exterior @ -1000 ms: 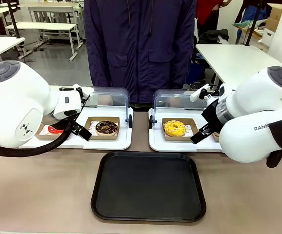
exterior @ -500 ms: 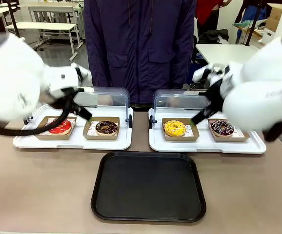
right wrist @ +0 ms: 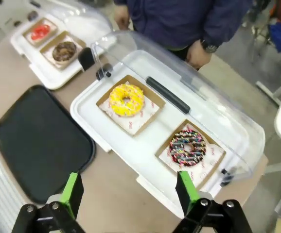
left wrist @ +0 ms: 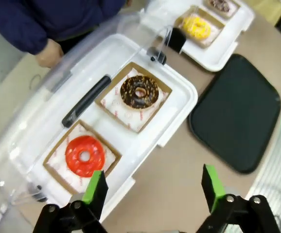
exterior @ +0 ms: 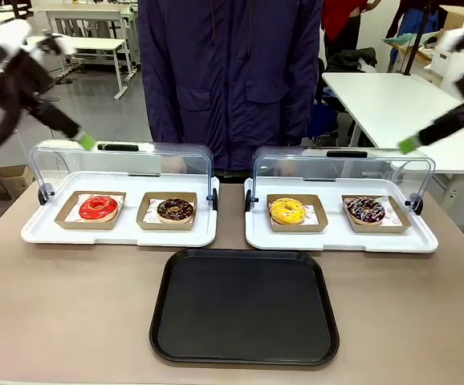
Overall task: Move the first donut from the left to the tray.
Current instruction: Pick up the Paper togo box containing the Donut indicated by the person and place it on the Handle tray.
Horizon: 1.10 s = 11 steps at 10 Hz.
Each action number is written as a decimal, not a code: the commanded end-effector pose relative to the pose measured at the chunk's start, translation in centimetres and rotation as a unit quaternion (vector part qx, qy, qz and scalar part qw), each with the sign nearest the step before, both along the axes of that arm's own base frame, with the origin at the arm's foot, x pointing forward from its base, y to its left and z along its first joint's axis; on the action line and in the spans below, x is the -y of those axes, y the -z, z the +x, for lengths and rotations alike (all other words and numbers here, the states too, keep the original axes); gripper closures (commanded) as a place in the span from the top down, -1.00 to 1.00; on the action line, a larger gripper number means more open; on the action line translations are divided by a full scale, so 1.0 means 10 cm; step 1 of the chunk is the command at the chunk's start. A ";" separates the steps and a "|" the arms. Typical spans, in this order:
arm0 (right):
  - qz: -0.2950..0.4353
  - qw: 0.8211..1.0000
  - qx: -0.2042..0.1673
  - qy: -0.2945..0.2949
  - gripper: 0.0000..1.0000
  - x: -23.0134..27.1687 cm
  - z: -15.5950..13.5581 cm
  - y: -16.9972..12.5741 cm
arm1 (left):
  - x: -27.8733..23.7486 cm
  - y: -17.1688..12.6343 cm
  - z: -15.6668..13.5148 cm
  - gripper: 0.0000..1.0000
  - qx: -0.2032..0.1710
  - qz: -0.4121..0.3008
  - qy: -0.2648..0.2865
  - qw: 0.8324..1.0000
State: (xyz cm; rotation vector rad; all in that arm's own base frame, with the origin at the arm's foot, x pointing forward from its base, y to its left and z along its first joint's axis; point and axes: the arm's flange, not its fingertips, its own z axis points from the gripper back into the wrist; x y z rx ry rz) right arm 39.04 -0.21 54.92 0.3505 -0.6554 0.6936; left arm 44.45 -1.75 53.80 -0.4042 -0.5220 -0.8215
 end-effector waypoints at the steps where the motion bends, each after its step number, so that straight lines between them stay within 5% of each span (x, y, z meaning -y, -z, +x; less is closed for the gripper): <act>1: 0.031 0.998 0.013 -0.049 1.00 0.47 -0.03 0.17 | -0.47 0.09 0.04 1.00 0.013 -0.024 0.032 0.999; 5: 0.133 0.985 0.084 -0.076 1.00 1.23 -0.09 0.42 | -1.21 0.28 -0.28 1.00 0.086 -0.081 0.054 0.992; 9: 0.096 0.991 0.067 -0.057 1.00 1.13 -0.15 0.35 | -1.18 0.17 -0.23 1.00 0.071 -0.053 0.041 0.995; 11: 0.142 0.986 0.072 -0.057 1.00 1.41 0.02 0.34 | -1.43 0.18 -0.29 1.00 0.090 -0.083 0.033 0.992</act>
